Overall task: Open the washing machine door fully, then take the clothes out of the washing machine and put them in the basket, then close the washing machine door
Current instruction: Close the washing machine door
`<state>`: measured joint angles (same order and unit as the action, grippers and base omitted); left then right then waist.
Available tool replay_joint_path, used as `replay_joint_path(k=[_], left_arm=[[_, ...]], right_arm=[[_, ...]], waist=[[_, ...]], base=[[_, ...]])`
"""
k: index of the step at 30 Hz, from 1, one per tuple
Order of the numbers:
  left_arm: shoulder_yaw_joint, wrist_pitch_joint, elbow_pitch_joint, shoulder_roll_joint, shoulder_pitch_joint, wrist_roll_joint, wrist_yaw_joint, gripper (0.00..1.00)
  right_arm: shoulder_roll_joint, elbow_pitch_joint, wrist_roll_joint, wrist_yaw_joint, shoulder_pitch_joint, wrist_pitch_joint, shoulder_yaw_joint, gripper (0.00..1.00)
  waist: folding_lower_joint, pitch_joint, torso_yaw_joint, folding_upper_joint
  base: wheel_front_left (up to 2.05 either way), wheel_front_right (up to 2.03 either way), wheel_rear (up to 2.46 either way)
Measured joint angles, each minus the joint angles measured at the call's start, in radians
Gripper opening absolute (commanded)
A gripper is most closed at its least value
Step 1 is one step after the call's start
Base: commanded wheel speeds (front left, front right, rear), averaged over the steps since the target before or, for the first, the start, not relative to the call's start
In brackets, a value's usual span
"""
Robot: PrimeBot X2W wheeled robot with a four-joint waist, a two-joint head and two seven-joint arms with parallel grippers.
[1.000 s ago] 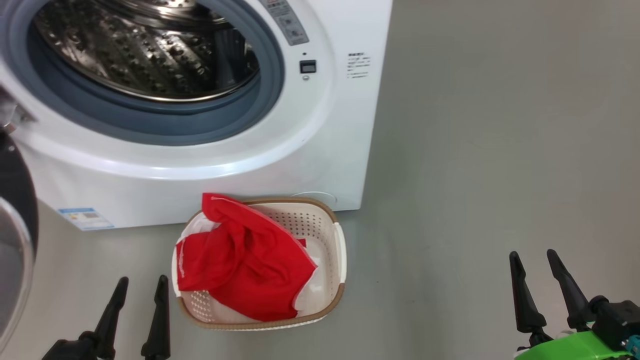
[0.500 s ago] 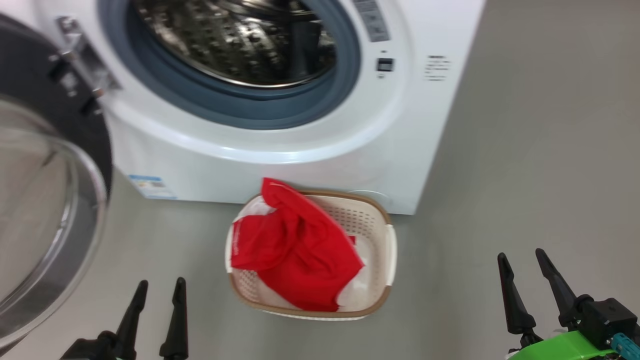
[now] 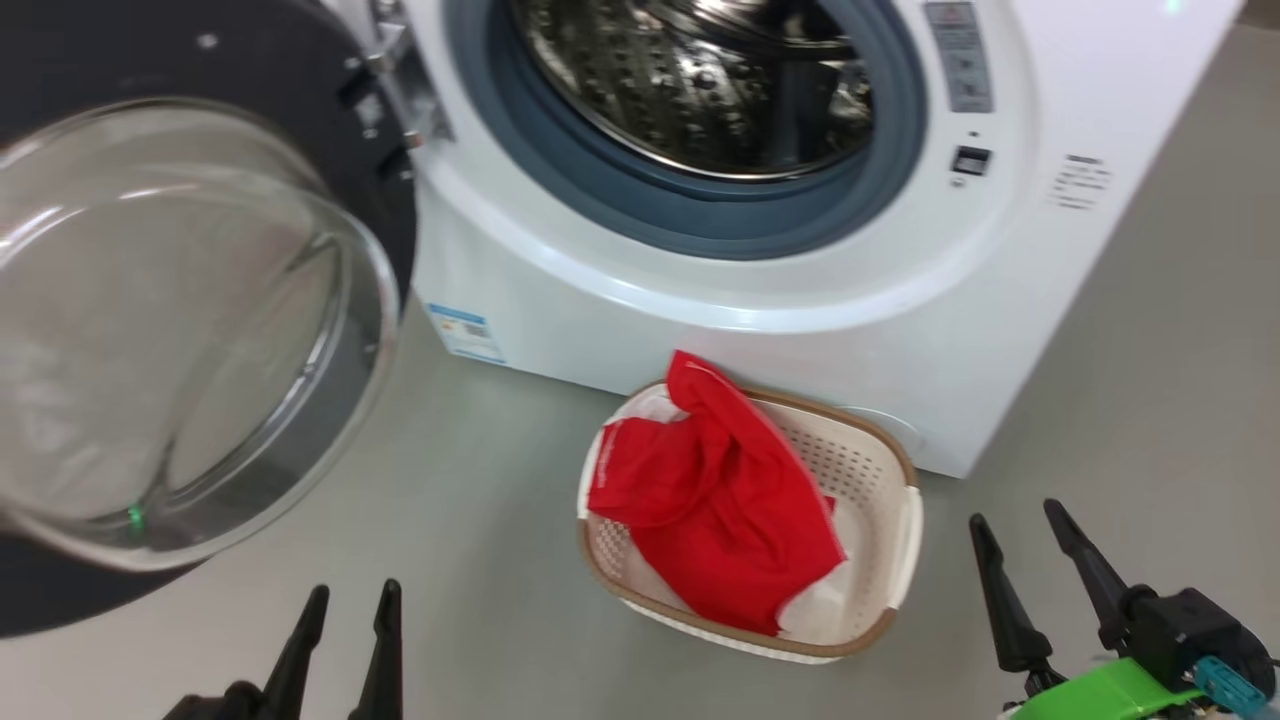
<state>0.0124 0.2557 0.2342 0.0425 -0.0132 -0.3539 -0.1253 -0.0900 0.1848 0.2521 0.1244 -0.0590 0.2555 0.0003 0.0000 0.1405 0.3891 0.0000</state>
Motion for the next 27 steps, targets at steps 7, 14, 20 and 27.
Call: replay_joint_path(k=[7,14,20,27], left_arm=[[0.001,0.000,0.005,0.000,-0.014,-0.020,0.000,1.00],[-0.001,0.000,0.007,0.000,-0.014,-0.036,0.000,1.00],[-0.001,0.000,0.007,0.000,-0.015,-0.045,0.001,1.00],[-0.008,0.000,0.007,0.000,-0.028,-0.052,0.002,1.00]], right_arm=[[-0.011,0.014,0.002,0.000,0.024,0.000,0.040,1.00],[-0.027,0.022,0.005,0.000,0.024,0.000,0.052,1.00],[-0.031,0.026,0.012,0.000,0.024,0.000,0.058,1.00],[-0.031,0.029,0.012,0.000,0.024,0.000,0.070,1.00]], waist=[[0.0000,-0.016,0.071,0.0000],[0.0000,-0.028,0.122,0.0000],[0.0000,-0.035,0.137,0.0000],[0.0000,-0.031,0.136,0.0000]], base=[[0.00,0.00,0.00],[0.00,0.00,0.00],[0.00,0.00,0.00],[0.00,0.00,0.00]])
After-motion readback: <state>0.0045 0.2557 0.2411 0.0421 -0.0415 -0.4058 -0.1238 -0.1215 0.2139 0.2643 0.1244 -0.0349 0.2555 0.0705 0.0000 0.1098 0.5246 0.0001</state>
